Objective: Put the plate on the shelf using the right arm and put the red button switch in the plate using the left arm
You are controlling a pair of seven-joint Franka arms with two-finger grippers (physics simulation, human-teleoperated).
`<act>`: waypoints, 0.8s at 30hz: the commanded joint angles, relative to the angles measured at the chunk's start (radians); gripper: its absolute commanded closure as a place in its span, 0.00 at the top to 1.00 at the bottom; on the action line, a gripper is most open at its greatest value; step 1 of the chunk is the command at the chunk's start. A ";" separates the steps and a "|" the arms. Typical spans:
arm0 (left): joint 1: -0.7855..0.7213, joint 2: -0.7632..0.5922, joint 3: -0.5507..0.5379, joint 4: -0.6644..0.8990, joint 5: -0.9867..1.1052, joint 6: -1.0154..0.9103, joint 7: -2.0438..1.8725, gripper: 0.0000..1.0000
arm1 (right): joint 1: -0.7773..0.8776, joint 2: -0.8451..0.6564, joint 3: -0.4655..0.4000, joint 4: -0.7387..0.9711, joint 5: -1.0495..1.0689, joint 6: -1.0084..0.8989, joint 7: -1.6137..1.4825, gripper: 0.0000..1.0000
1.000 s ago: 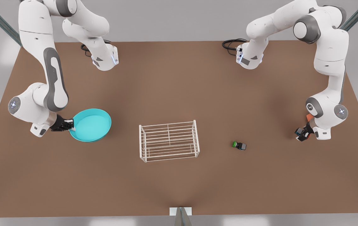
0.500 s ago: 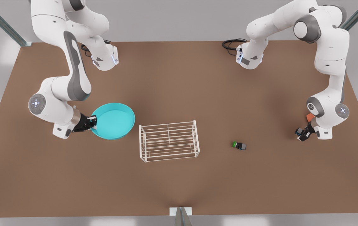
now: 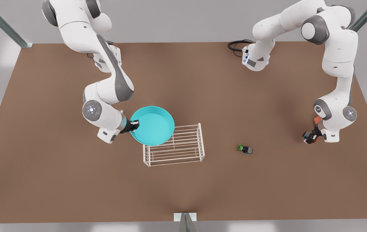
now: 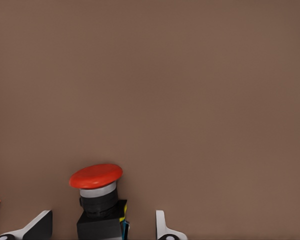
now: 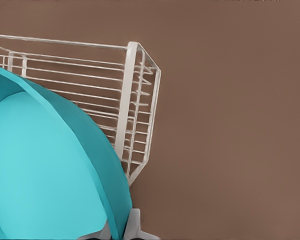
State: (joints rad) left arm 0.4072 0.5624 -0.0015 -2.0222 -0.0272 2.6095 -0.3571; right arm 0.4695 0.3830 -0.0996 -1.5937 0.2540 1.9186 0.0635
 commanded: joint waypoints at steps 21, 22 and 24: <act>-0.001 -0.065 -0.005 0.011 -0.013 -0.098 -0.037 0.42 | 0.106 0.204 0.001 0.247 0.004 0.003 0.736 1.00; -0.021 -0.087 -0.011 0.011 -0.013 -0.101 -0.095 0.42 | 0.106 0.204 0.000 0.247 0.004 0.005 0.736 1.00; -0.034 -0.141 -0.043 0.046 -0.013 -0.225 -0.160 0.42 | 0.106 0.203 0.000 0.247 0.004 0.005 0.733 1.00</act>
State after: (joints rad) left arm 0.3774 0.4397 -0.0353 -1.9832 -0.0285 2.5081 -0.4046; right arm 0.5747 0.5874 -0.0987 -1.3468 0.2376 1.9168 0.5809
